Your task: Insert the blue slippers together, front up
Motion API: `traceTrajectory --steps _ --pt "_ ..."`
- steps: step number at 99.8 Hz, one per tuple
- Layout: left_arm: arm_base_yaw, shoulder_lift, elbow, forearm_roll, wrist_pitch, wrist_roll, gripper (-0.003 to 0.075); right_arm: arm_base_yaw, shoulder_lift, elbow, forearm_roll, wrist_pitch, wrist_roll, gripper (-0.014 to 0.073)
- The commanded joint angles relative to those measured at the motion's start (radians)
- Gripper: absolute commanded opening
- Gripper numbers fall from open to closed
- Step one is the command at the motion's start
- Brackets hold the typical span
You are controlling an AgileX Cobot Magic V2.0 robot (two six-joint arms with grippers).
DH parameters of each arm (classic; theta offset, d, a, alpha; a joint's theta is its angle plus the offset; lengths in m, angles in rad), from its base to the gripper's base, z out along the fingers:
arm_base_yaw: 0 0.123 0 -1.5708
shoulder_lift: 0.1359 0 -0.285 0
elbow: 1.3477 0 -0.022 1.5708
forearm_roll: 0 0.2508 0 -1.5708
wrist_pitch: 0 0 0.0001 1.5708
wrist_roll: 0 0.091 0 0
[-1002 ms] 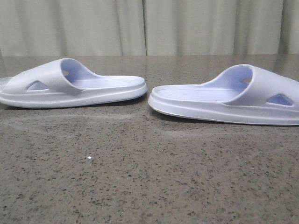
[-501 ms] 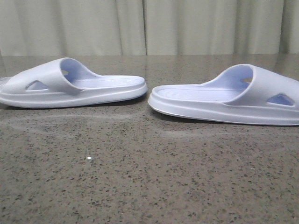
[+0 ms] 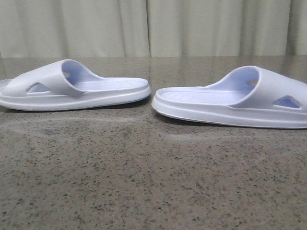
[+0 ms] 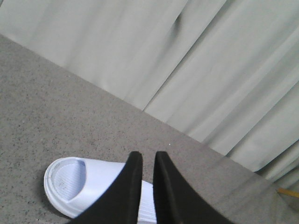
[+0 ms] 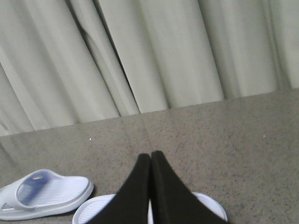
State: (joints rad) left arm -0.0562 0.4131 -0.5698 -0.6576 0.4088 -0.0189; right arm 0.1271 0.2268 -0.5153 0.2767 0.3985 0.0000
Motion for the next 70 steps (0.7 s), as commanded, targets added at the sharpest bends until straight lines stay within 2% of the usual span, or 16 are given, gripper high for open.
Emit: traceTrajectory --steps 1,12,29,36,41,70 --pt "-0.007 0.058 -0.039 -0.012 -0.031 -0.003 0.0024 0.001 0.051 -0.037 0.031 -0.032 0.000 -0.0090" --pt "-0.007 0.079 -0.039 -0.011 -0.023 0.028 0.0103 0.001 0.065 -0.037 0.083 -0.017 0.000 0.0015" --pt "-0.007 0.083 -0.039 -0.011 -0.023 0.069 0.0348 0.001 0.066 -0.037 0.104 -0.028 0.000 0.0315" --pt "-0.007 0.083 -0.039 -0.011 -0.028 0.069 0.0432 0.001 0.066 -0.037 0.104 -0.033 0.000 0.0395" --pt "-0.007 0.083 -0.039 -0.022 -0.039 0.069 0.0460 0.001 0.066 -0.037 0.104 -0.033 0.000 0.0416" --pt "-0.007 0.124 -0.034 -0.023 -0.067 0.069 0.0456 0.001 0.066 -0.037 0.104 -0.034 0.000 0.0414"
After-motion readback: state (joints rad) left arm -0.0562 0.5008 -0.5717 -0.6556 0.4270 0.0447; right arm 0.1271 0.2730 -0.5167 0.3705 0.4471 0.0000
